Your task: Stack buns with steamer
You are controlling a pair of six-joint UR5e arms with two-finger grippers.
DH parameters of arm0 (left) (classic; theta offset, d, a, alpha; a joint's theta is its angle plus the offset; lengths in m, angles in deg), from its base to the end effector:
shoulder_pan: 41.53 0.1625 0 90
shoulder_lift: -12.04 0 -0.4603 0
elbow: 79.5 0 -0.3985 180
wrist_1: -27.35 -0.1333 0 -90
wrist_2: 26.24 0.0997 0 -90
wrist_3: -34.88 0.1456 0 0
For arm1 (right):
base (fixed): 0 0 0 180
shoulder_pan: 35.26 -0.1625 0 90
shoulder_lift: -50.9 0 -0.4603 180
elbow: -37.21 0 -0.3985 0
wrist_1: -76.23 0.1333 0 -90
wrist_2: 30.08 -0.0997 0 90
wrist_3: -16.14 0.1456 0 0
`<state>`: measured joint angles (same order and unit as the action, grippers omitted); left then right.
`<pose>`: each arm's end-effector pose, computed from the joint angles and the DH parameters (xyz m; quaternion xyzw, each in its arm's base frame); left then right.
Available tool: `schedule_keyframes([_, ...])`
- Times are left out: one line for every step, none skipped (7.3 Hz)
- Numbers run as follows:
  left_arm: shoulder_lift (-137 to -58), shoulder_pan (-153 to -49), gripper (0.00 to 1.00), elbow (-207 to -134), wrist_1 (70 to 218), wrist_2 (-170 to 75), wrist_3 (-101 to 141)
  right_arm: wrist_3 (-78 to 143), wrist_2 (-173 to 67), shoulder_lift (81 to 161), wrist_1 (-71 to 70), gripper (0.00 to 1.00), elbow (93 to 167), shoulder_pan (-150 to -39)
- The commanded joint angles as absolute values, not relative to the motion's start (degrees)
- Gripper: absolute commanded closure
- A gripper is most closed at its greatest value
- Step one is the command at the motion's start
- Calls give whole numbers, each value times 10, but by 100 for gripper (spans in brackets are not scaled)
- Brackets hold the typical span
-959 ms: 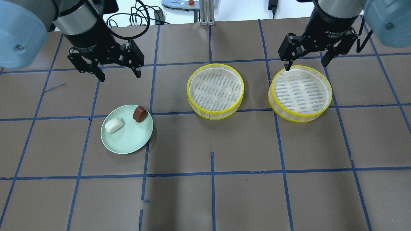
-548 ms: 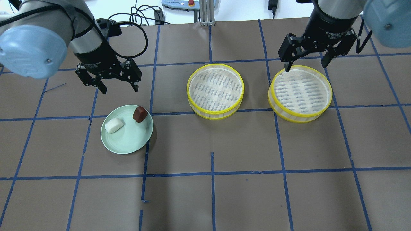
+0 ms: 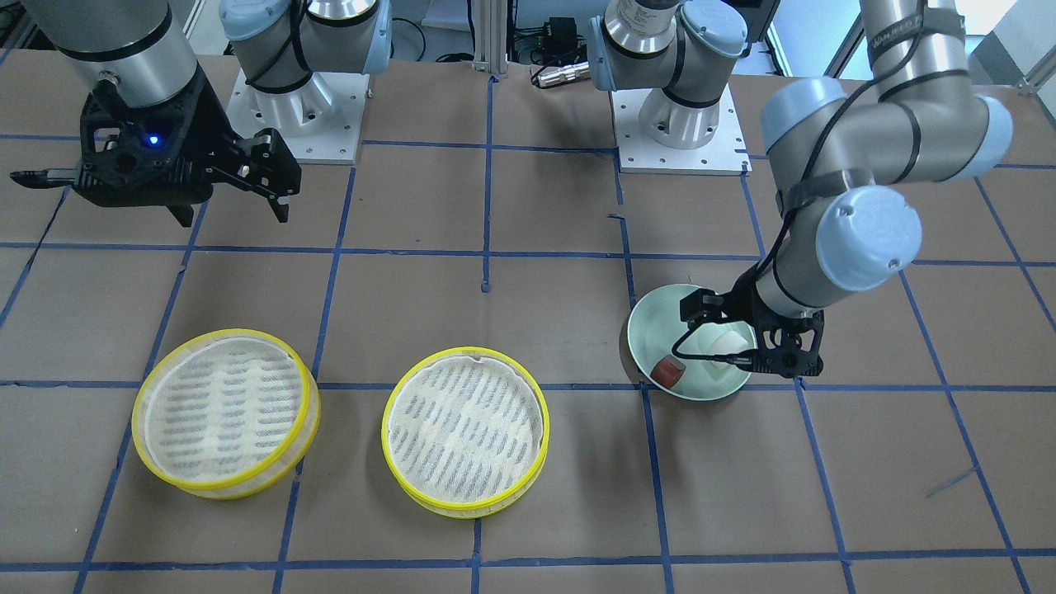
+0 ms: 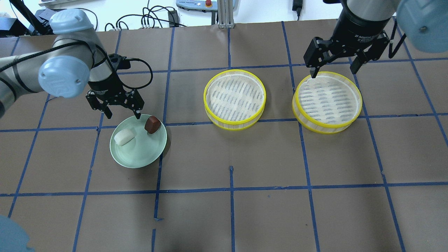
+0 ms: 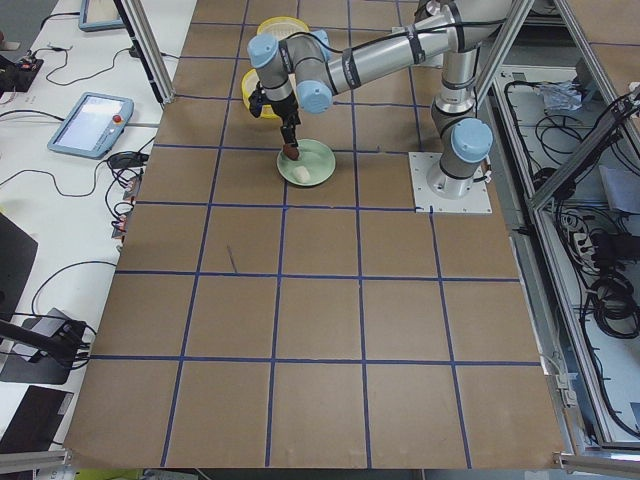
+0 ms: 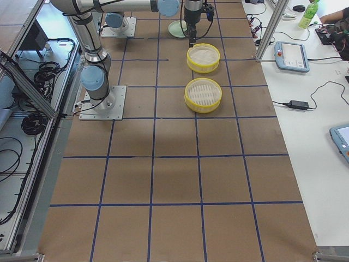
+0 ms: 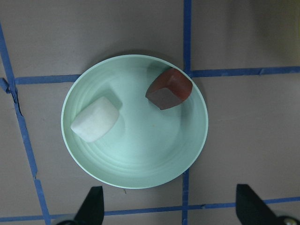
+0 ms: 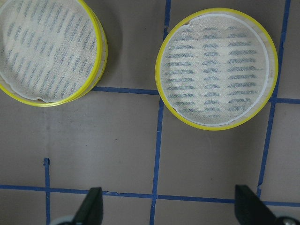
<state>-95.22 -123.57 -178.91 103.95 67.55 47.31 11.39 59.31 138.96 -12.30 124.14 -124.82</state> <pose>-0.0454 -0.5681 0.2589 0.0425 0.9919 0.1195 0.0119 0.1309 -0.5139 0.4842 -0.0376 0.9993 0.0027 0.0055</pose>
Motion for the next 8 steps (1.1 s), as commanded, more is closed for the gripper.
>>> schedule_keyframes([-992,-1227,1,-1830,982,704,524,114,593,1390,-123,1,1242,-1248])
schedule_keyframes([-1000,-1223,2,-1857,946,717,525,114,593,1390,-123,1,1242,-1248])
schedule_keyframes([-1005,-1222,22,-1876,916,725,525,113,593,1390,-123,1,1242,-1248])
schedule_keyframes([-1005,-1222,60,-1875,914,721,527,114,593,1390,-123,1,1242,-1248])
schedule_keyframes([-1004,-1222,83,-1875,914,720,527,113,593,1390,-124,1,1242,-1248])
schedule_keyframes([-995,-1222,90,-1871,912,714,522,113,593,1390,-124,1,1243,-1248])
schedule_keyframes([-989,-1222,94,-1865,911,685,516,113,592,1390,-124,1,1244,-1248])
schedule_keyframes([-978,-1223,94,-1847,920,645,476,110,592,1389,-125,1,1244,-1246])
